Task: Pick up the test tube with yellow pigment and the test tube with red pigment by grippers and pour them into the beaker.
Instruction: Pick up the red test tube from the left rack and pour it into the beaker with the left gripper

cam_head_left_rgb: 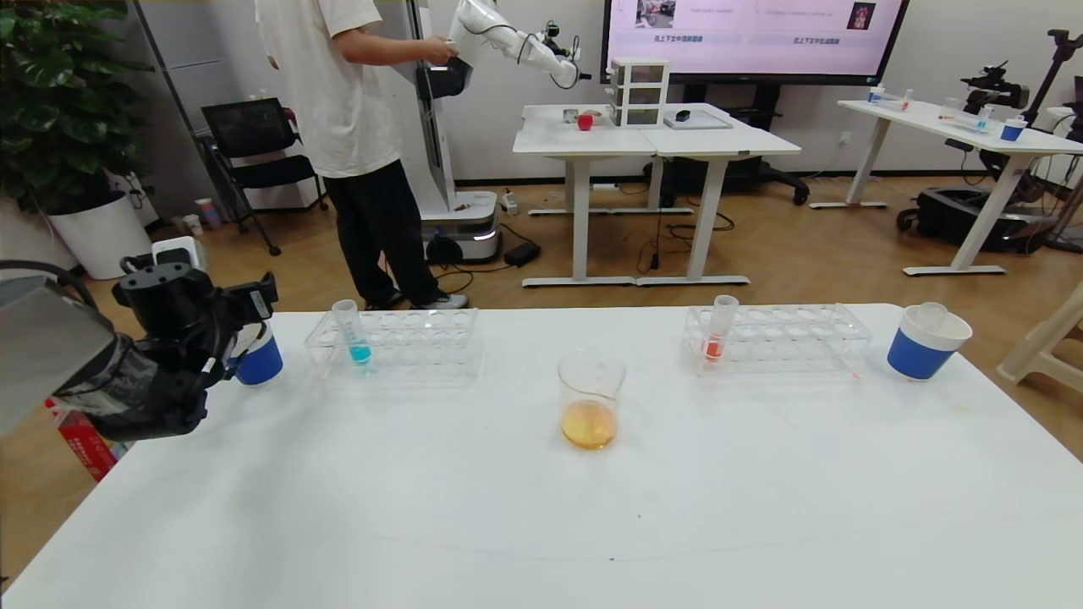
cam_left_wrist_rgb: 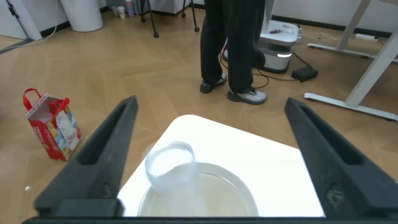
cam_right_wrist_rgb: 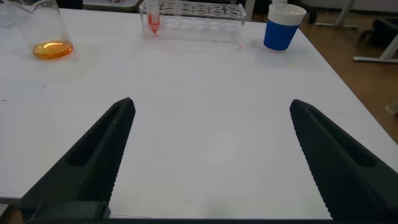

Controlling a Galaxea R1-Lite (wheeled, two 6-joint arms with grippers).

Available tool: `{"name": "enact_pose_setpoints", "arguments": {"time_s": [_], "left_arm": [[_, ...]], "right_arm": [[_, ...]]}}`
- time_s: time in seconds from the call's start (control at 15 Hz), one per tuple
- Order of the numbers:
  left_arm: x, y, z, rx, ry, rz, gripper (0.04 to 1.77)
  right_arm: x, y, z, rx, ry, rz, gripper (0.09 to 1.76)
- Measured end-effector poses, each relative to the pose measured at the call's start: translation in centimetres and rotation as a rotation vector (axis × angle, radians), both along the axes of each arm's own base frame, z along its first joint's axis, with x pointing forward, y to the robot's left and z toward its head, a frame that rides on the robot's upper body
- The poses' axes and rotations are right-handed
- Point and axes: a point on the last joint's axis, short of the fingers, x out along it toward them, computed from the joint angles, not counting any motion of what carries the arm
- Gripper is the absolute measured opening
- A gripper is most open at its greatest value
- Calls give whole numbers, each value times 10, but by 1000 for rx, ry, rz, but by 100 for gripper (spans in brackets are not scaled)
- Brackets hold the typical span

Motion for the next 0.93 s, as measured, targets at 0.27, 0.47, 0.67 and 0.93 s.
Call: {"name": "enact_pose_setpoints", "arguments": {"time_s": [0.27,0.47,0.67,0.93], "left_arm": [[-1,-6,18,4,-44,-13,175],[1,-38,49,11,-94,-86,175],[-5,-84,78,8,-117,-202,175],[-25,-131,99,9,-133,-327,175]], "right_arm": [[0,0,0,0,0,0,174],[0,0,0,0,0,0,174],[0,0,0,0,0,0,174],[0,0,0,0,0,0,174]]}}
